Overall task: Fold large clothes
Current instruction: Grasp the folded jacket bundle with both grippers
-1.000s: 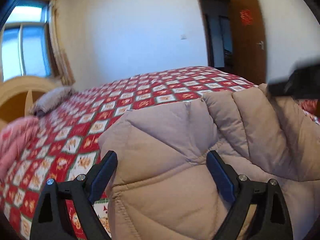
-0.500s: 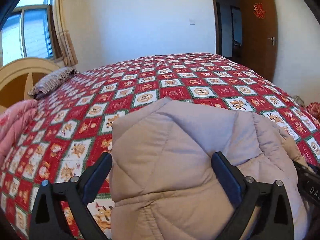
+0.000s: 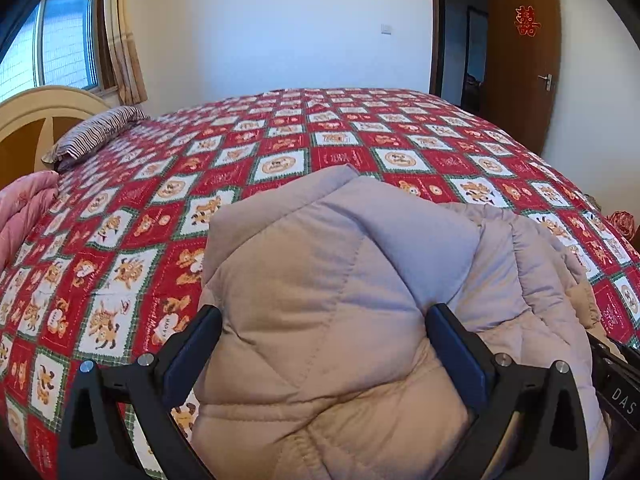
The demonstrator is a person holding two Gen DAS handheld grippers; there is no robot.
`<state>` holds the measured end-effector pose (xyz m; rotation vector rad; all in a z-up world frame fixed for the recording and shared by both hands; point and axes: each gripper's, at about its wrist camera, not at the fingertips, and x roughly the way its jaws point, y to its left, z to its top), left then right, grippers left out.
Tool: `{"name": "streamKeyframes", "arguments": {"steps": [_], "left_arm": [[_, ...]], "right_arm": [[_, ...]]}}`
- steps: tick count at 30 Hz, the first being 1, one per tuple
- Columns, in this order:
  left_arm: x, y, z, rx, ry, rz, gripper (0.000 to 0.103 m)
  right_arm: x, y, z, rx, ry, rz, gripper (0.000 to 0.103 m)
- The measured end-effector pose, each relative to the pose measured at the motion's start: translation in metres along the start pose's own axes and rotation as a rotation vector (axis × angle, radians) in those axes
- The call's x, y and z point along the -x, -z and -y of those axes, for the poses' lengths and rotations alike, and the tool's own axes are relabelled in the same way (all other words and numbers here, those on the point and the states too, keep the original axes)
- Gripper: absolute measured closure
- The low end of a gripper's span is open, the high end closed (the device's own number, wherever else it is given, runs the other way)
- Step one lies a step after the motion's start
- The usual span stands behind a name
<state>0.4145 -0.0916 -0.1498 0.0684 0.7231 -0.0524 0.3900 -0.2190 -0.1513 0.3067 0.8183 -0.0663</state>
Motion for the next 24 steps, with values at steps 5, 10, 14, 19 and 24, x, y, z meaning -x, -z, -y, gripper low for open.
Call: {"name": "streamKeyframes", "arguments": {"steps": [5, 10, 14, 19, 24], "left_arm": [[-0.009, 0.0, -0.004, 0.017, 0.027, -0.038, 0.001], [-0.013, 0.002, -0.003, 0.019, 0.027, -0.049, 0.001], [-0.015, 0.002, -0.003, 0.021, 0.031, -0.059, 0.001], [-0.018, 0.002, -0.005, 0.025, 0.038, -0.07, 0.001], [-0.019, 0.002, -0.006, 0.028, 0.041, -0.073, 0.001]], "right_arm": [[-0.005, 0.0, 0.0, 0.004, 0.01, -0.015, 0.053], [-0.009, 0.0, -0.001, 0.016, 0.025, -0.025, 0.052], [-0.011, 0.0, -0.002, 0.021, 0.033, -0.029, 0.052], [-0.013, 0.0, -0.005, 0.035, 0.053, -0.035, 0.052], [-0.015, 0.0, -0.006, 0.04, 0.06, -0.039, 0.051]]}}
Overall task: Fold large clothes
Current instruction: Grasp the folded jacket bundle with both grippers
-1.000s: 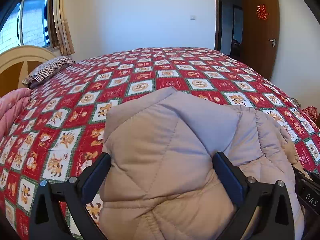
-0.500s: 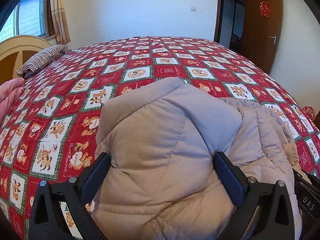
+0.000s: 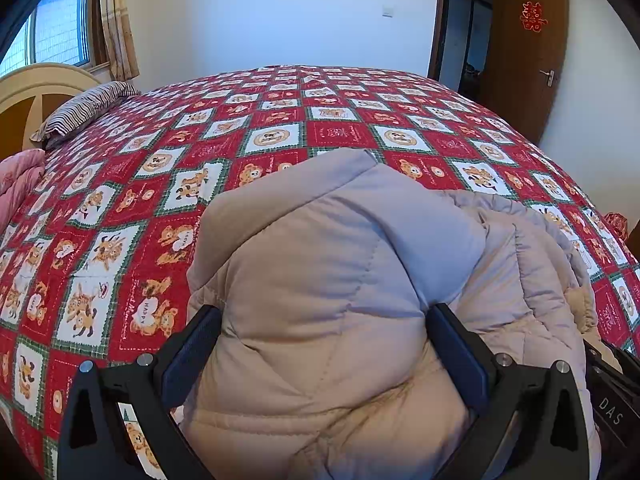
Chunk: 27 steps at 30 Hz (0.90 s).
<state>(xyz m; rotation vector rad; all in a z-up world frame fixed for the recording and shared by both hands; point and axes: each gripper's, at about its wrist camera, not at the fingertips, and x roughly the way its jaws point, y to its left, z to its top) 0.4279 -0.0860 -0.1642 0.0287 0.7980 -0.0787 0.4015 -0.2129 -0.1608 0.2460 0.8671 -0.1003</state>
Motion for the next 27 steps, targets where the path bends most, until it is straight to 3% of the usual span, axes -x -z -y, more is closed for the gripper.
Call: {"name": "streamKeyframes", "arguments": {"steps": [27], "left_arm": [[-0.009, 0.0, -0.001, -0.009, -0.011, -0.029, 0.0]], "right_arm": [[-0.011, -0.004, -0.007, 0.044, 0.051, -0.039, 0.048]]}}
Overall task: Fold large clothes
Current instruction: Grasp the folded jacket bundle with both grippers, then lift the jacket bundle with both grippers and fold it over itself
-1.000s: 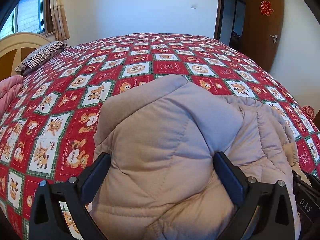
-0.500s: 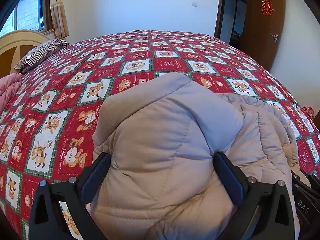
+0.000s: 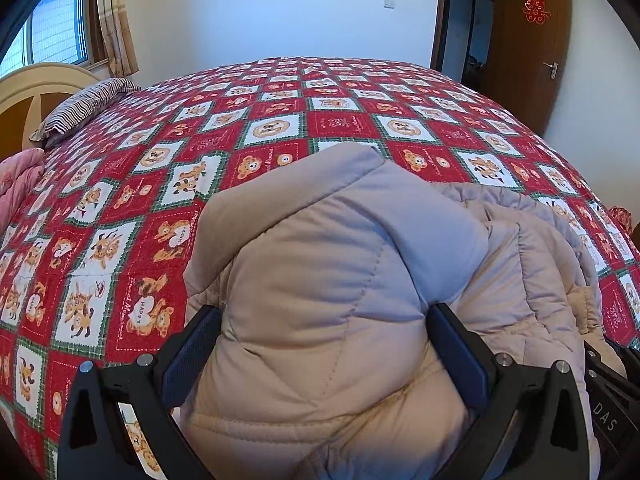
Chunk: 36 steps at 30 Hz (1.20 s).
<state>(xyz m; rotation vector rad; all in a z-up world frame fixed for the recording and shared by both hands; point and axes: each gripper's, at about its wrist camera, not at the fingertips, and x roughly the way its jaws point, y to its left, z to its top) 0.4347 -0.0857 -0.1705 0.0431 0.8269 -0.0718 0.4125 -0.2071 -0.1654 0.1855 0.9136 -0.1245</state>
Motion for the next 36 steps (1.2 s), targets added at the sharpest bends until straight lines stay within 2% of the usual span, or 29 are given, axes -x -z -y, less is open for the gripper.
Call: {"name": "streamKeyframes", "arguments": {"steps": [8, 11, 13, 15, 17, 19, 20, 22, 26, 30, 33, 35, 36], "left_arm": [[0.0, 0.001, 0.002, -0.007, -0.011, 0.001, 0.0], [0.002, 0.0, -0.001, 0.006, 0.017, -0.009, 0.0], [0.016, -0.001, -0.007, 0.028, 0.044, -0.026, 0.001], [0.047, 0.005, -0.017, 0.056, 0.079, 0.015, 0.001], [0.076, 0.017, -0.023, 0.039, 0.087, 0.073, 0.001], [0.09, 0.031, -0.031, 0.034, 0.076, 0.079, 0.001], [0.091, 0.04, -0.035, 0.039, 0.078, 0.072, 0.001], [0.084, 0.051, -0.038, 0.052, 0.1, 0.035, 0.001], [0.076, 0.061, -0.038, 0.064, 0.142, 0.014, 0.001], [0.072, 0.064, -0.034, 0.033, 0.138, 0.014, 0.001], [0.07, 0.068, -0.034, 0.045, 0.151, 0.019, 0.001], [0.068, 0.07, -0.034, 0.061, 0.17, 0.016, 0.001], [0.067, 0.07, -0.035, 0.069, 0.186, 0.012, 0.001]], "right_arm": [[-0.001, 0.0, 0.001, -0.005, -0.003, 0.004, 0.048], [-0.001, 0.0, 0.001, -0.004, -0.005, 0.003, 0.048], [0.001, 0.0, 0.002, 0.001, -0.019, -0.003, 0.048], [0.012, -0.001, 0.008, 0.004, -0.069, 0.001, 0.047], [0.032, 0.002, 0.02, -0.03, -0.102, 0.054, 0.04], [0.061, 0.011, 0.038, -0.077, -0.069, 0.171, 0.022], [0.067, 0.015, 0.044, -0.096, -0.051, 0.19, 0.021], [0.068, 0.024, 0.059, -0.139, -0.043, 0.156, 0.021], [0.053, 0.037, 0.067, -0.139, -0.075, 0.091, 0.022], [0.039, 0.043, 0.078, -0.199, -0.182, 0.01, 0.024], [0.035, 0.047, 0.077, -0.186, -0.234, -0.005, 0.026], [0.034, 0.049, 0.075, -0.176, -0.239, 0.001, 0.028], [0.035, 0.051, 0.074, -0.173, -0.247, 0.006, 0.031]]}}
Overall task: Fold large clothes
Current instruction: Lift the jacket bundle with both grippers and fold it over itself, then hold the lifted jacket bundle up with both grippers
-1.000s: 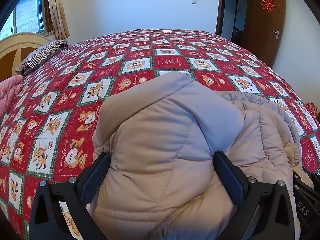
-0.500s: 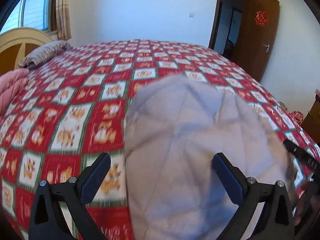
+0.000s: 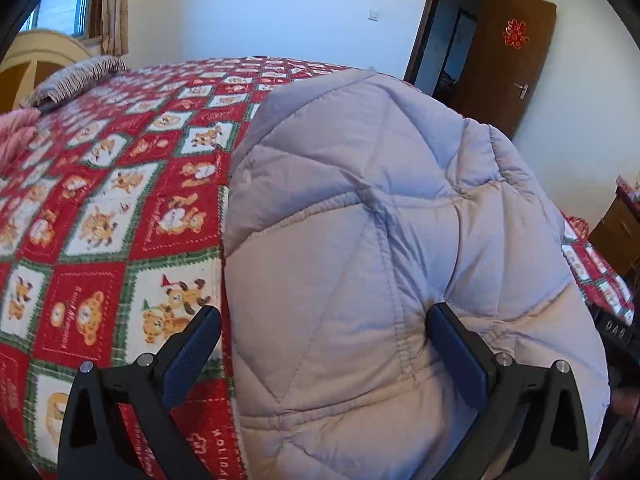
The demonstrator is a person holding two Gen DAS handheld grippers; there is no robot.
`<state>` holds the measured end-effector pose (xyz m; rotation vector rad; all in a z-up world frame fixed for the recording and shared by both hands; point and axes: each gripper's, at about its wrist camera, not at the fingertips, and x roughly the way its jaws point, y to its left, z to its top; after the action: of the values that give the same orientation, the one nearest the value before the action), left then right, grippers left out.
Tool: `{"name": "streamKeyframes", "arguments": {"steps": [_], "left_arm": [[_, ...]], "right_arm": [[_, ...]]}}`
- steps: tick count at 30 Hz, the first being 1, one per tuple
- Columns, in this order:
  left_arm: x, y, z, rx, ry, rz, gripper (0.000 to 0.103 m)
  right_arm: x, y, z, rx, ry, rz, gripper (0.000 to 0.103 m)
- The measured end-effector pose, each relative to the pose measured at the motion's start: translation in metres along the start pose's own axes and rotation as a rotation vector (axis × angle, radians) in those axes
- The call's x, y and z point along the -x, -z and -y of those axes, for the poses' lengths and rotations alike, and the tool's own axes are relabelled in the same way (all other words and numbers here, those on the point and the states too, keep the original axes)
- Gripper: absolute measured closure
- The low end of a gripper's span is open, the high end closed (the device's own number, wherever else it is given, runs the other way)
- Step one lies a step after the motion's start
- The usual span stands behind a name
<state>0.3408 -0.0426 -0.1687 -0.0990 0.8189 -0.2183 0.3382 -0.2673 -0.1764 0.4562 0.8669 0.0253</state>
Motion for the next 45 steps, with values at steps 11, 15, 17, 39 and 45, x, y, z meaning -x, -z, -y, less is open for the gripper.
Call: {"name": "streamKeyframes", "arguments": {"steps": [11, 15, 17, 39, 45], "left_arm": [[-0.011, 0.004, -0.009, 0.073, 0.127, -0.041, 0.0], [-0.008, 0.004, -0.003, 0.028, 0.086, -0.01, 0.001], [-0.005, 0.005, 0.0, 0.01, 0.071, 0.0, 0.001], [0.068, -0.002, 0.046, -0.225, 0.031, 0.152, 0.065], [0.12, -0.007, 0.036, -0.226, 0.008, 0.221, 0.068]], "right_arm": [[-0.013, 0.004, 0.01, -0.026, -0.127, 0.029, 0.038], [-0.014, 0.005, 0.012, -0.025, -0.138, 0.029, 0.038], [-0.014, 0.003, 0.012, -0.025, -0.143, 0.028, 0.038], [0.018, 0.011, -0.012, -0.029, -0.294, 0.052, 0.082], [0.053, 0.007, -0.05, 0.02, -0.373, 0.088, 0.082]]}}
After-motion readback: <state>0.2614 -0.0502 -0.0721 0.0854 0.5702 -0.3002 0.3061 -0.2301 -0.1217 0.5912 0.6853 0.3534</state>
